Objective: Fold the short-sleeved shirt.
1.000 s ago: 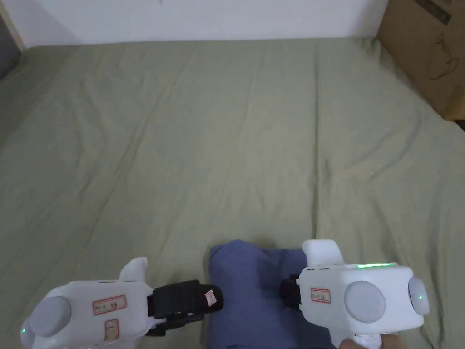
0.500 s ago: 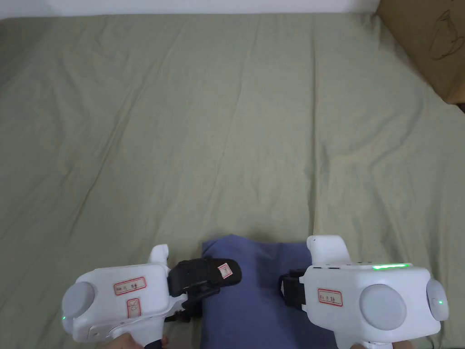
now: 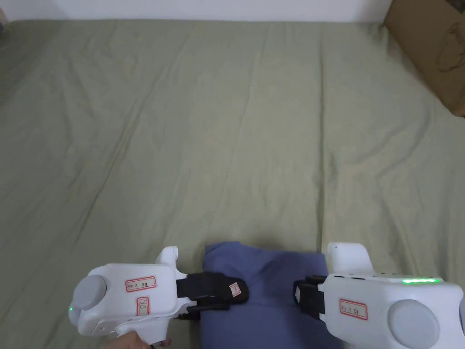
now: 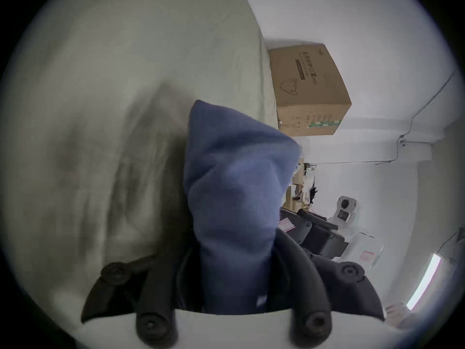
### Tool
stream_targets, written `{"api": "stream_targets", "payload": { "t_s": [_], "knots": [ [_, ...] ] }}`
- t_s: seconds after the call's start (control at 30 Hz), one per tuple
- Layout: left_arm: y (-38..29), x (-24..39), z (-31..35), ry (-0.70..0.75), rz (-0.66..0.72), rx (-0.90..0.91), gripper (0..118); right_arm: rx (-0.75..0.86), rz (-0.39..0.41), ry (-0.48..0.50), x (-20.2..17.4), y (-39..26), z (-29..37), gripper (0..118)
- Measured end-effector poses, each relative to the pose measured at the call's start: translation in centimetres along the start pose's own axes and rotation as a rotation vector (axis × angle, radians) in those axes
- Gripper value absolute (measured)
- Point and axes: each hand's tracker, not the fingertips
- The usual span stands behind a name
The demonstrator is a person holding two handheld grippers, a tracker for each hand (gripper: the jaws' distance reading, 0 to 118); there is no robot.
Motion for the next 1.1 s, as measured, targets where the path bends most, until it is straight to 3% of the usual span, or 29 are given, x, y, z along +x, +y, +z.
{"api": "stream_targets", "payload": {
  "t_s": [0.2, 0.33, 0.57, 0.8, 0.93, 0.97, 1.0, 1.03, 1.07, 1.1],
  "knots": [
    [2.3, 0.3, 6.7, 0.158, -0.070, 0.067, 30, 0.001, 0.020, -0.021, -1.0, 0.3, 0.4, 0],
    [4.8, 0.1, 12.4, 0.350, -0.132, 0.103, 30, 0.002, 0.023, -0.009, -1.7, 1.2, 0.2, 0],
    [9.4, -1.0, 22.3, 0.796, -0.175, 0.158, 30, 0.038, 0.038, -0.058, -3.0, 4.4, -1.4, 0],
    [15.0, -4.1, 29.6, 1.327, -0.295, 0.078, 30, 0.024, 0.048, -0.062, -4.4, 6.4, -3.6, 0],
    [17.1, -6.8, 31.9, 1.558, -0.374, 0.015, 31, -0.005, 0.054, -0.061, -4.9, 6.6, -5.1, 0],
    [17.4, -7.5, 32.5, 1.588, -0.374, 0.027, 37, -0.010, 0.057, -0.061, -4.8, 6.5, -5.5, 0],
    [17.7, -8.1, 32.9, 1.618, -0.365, 0.041, 53, -0.016, 0.058, -0.060, -4.9, 6.5, -5.9, 0],
    [17.9, -8.4, 33.1, 1.636, -0.347, 0.063, 79, -0.026, 0.058, -0.060, -5.0, 6.5, -6.2, 0],
    [16.8, -7.2, 32.3, 1.672, -0.333, 0.078, 97, -0.032, 0.058, -0.059, -5.1, 6.4, -6.4, 0],
    [16.7, -7.2, 32.5, 1.710, -0.331, 0.095, 107, -0.039, 0.060, -0.057, -5.3, 6.3, -6.6, 0]
  ]
}}
